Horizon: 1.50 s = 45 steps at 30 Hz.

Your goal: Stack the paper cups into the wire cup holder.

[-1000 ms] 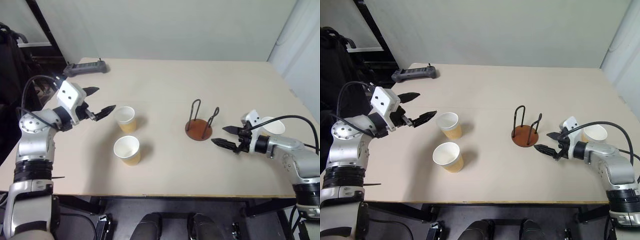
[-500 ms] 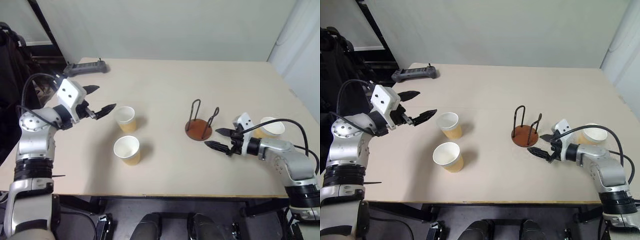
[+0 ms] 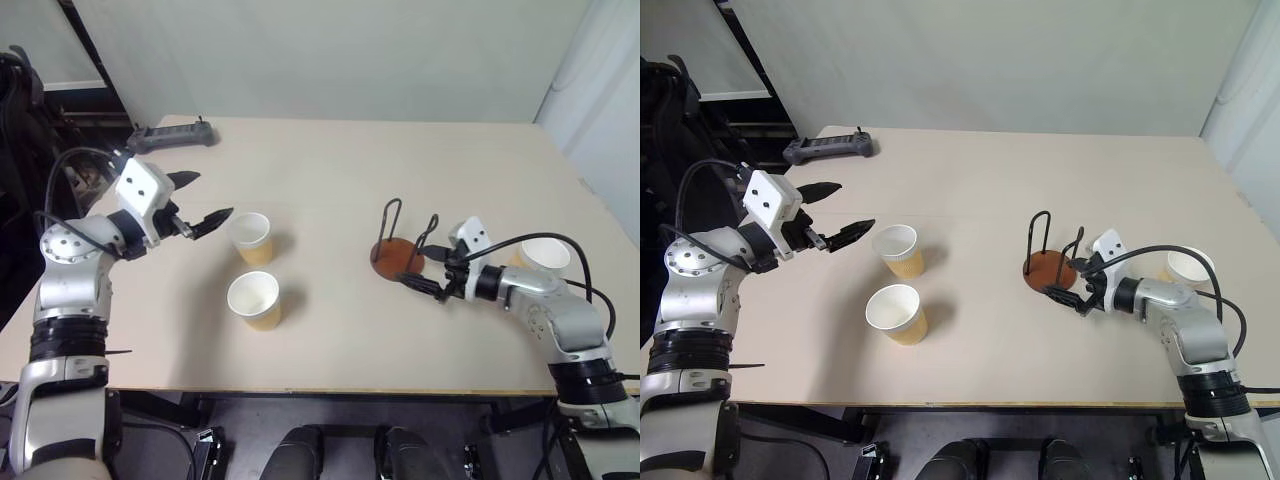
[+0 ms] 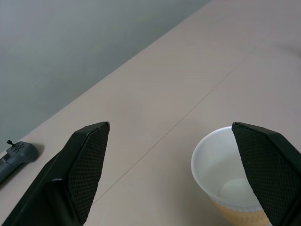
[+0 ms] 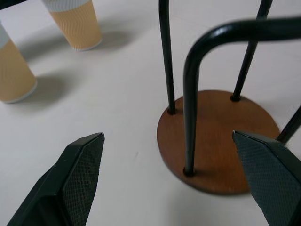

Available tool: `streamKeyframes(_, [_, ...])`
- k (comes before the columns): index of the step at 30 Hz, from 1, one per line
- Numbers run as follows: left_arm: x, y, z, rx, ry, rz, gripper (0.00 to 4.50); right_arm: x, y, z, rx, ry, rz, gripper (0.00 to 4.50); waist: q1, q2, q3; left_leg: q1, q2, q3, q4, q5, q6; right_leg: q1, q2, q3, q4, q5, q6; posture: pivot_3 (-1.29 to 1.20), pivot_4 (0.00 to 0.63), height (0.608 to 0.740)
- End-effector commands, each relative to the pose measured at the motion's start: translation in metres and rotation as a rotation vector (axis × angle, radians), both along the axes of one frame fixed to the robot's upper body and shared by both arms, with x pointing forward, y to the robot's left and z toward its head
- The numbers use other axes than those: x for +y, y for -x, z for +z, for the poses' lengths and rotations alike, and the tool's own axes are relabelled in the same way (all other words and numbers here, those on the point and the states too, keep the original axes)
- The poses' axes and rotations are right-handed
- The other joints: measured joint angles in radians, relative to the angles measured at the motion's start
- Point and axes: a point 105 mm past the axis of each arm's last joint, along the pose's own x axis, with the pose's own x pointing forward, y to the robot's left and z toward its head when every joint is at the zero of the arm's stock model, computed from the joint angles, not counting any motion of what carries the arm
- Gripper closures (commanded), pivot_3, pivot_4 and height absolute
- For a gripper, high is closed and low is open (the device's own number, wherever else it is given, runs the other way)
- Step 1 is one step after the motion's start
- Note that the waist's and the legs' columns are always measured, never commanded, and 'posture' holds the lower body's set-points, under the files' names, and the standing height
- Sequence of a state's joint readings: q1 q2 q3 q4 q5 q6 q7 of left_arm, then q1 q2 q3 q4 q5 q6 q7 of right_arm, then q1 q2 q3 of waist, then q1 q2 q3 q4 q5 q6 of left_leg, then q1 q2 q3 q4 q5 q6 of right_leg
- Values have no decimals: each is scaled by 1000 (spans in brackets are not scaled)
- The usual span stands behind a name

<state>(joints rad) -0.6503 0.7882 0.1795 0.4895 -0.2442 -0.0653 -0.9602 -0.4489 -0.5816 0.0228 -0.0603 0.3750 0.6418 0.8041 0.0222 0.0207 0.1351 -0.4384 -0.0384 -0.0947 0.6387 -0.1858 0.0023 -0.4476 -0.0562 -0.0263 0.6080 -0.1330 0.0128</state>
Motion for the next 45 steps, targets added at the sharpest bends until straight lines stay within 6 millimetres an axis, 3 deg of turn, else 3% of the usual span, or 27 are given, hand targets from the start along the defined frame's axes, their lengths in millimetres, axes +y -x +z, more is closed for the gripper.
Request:
streamKeyframes(1, [-1,2,12,-46,-9,-8,53,6,-6,14,-64,-1,5,0,0,0,0,0,0,0,0,0,0,0,0,0,0,0,0,0,150,740])
streamKeyframes(22, [0,3,12,-42,-10,-10,53,47,-13,14,-74,-94,26,0,0,0,0,0,0,0,0,0,-1,-1,0,0,1,1,-2,0,150,740])
streamKeyframes(25, [-5,2,21,-62,48,-23,0,51,-13,13,-63,-105,25,522,1,0,0,0,0,0,0,0,-1,-1,0,0,1,1,-2,0,150,740])
streamKeyframes(36, [-6,0,19,-54,20,-22,0,52,-10,11,-45,-104,36,4484,1,0,0,0,0,0,0,0,-1,-1,0,0,1,1,-2,0,150,740])
streamKeyframes(45, [-5,-1,19,-54,15,-22,0,51,-11,11,-40,-105,42,4484,1,0,0,0,0,0,0,0,-1,-1,0,0,1,1,-3,0,150,740])
